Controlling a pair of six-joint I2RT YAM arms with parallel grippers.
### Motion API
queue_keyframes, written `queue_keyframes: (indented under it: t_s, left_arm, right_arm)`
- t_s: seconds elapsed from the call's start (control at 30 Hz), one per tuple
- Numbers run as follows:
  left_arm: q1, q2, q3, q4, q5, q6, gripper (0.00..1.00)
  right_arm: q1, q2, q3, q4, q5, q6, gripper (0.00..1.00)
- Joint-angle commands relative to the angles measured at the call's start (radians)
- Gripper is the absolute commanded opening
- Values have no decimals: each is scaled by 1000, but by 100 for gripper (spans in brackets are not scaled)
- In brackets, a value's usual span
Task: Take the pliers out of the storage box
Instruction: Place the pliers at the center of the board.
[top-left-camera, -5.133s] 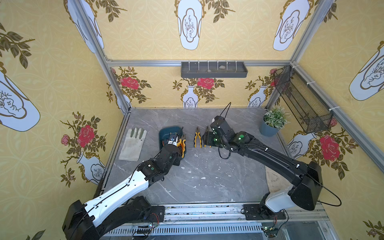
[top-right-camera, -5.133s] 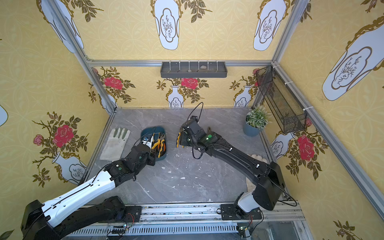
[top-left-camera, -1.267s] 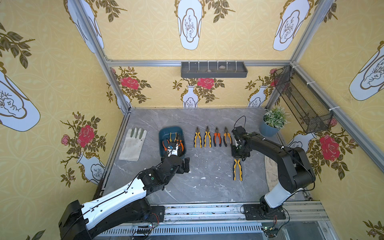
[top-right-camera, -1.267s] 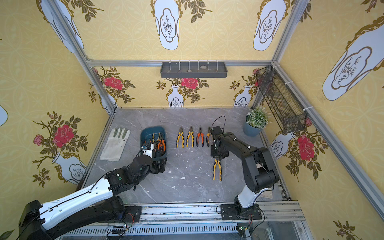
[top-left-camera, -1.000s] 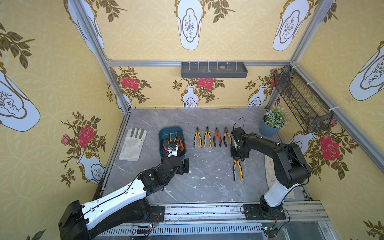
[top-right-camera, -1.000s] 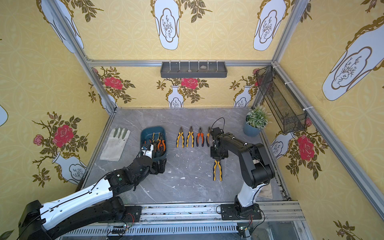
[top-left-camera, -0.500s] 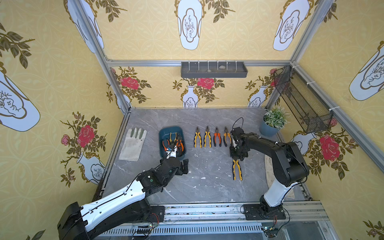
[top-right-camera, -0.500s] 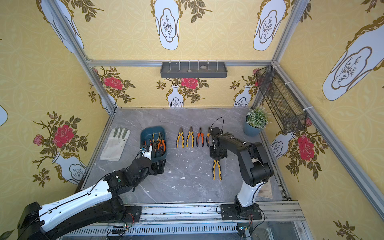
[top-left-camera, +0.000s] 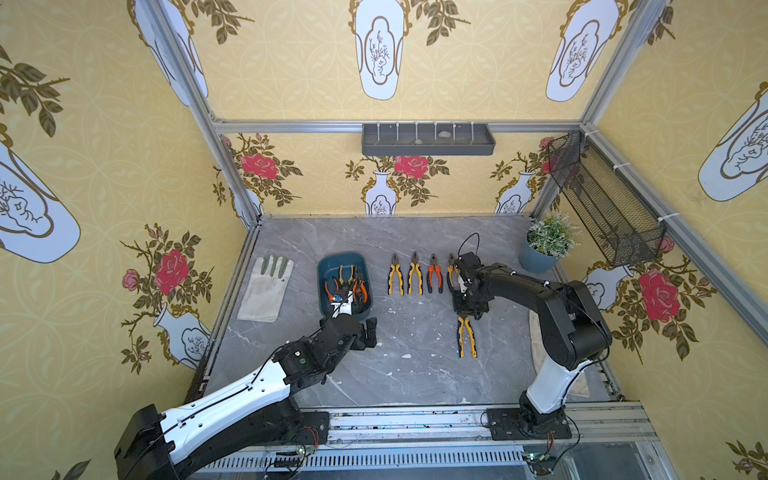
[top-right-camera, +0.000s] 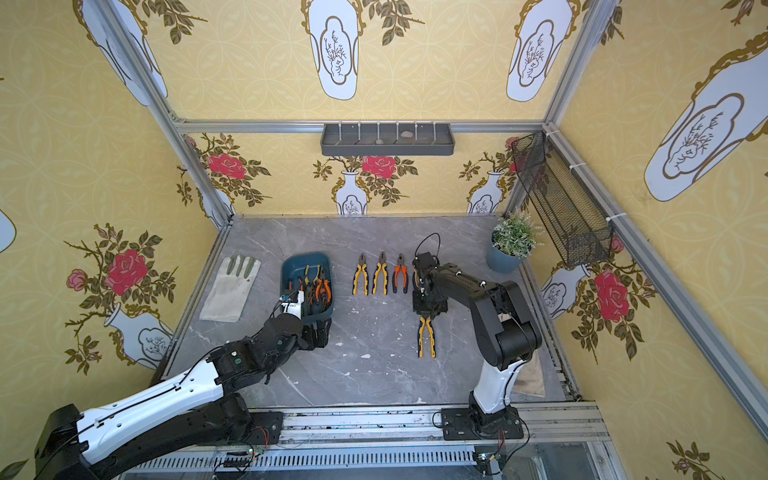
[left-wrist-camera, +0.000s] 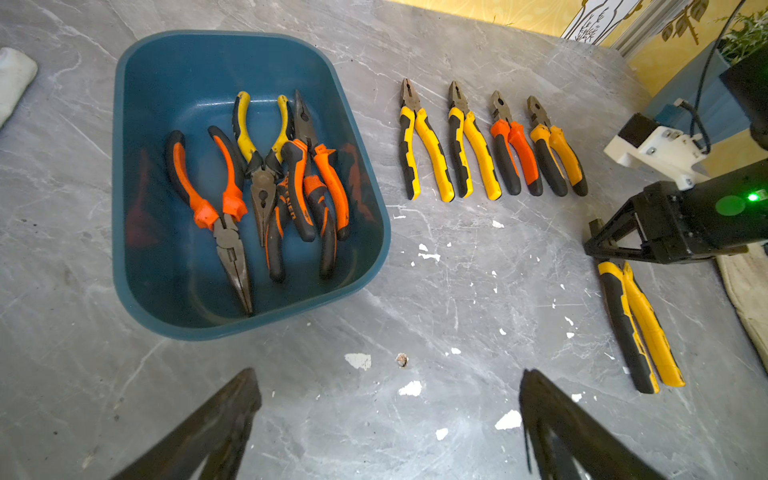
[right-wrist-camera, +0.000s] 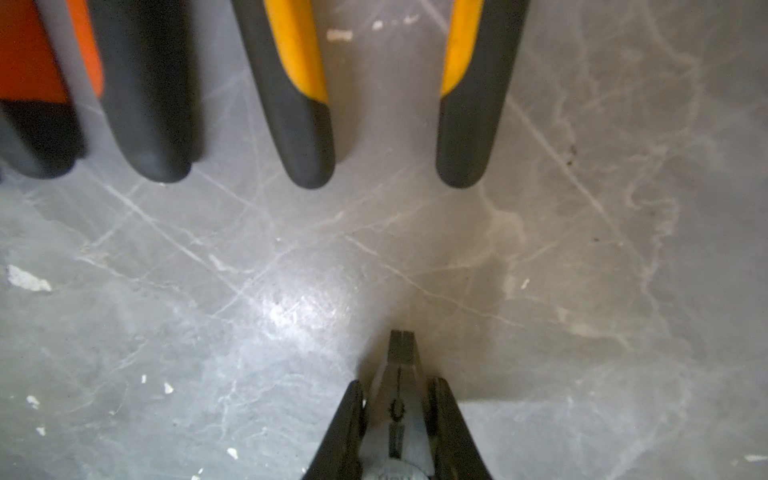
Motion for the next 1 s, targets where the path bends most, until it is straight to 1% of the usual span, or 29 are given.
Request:
queue_keyframes:
  t_s: [0.0,0.13,0.43,0.8,0.97]
  left_arm:
    - [1,1,-5,-3,-3,3,99]
    - [1,4,-2,-2,0,1,99]
    - [1,4,-2,-7,3,1,99]
    - [1,-16,-8,-22,-5,1,99]
    - [1,-16,-7,-25,-3,5,99]
  right_arm:
    - [2,23,-6,24,17,8,12]
    - [2,30,-3,18,24,3,19]
    - [2,26,1,12,29,-5,23]
    - [2,31,4,10,30,-3,30]
    - [2,35,4,10,26,-1,31]
